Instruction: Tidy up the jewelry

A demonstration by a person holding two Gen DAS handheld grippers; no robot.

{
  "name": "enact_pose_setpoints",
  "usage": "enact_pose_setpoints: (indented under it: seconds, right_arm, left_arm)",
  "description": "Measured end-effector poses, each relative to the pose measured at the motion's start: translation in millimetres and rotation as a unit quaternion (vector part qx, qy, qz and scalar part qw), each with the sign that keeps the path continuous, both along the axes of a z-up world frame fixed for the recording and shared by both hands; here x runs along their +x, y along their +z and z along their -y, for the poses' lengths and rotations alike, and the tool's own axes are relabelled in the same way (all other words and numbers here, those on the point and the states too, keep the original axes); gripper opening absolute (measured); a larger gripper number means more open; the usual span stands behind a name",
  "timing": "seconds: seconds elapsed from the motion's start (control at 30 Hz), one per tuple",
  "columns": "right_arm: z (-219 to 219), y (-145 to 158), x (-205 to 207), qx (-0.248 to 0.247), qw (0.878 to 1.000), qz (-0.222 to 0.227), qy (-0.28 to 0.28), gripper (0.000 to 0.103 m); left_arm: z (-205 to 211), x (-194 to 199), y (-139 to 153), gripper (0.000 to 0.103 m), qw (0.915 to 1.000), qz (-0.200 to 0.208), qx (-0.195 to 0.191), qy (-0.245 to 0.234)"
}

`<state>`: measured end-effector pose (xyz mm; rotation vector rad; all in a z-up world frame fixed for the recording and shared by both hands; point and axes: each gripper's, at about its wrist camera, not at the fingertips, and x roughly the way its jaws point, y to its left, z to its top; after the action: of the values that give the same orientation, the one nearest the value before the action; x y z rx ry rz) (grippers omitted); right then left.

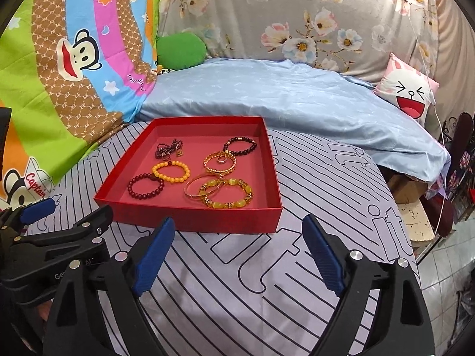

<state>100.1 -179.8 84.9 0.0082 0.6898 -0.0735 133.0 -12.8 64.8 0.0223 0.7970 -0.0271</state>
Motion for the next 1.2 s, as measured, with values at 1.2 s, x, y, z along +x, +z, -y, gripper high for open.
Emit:
enact_pose_setpoints:
  seconds: [1.2]
  right_arm:
    - [4.4, -18.7, -0.2, 0.032, 0.999, -0.031, -0.004, 0.097]
  left_arm:
    - [-6.0, -1.3, -10.9, 0.096, 1.0000, -0.005, 0.005, 0.007]
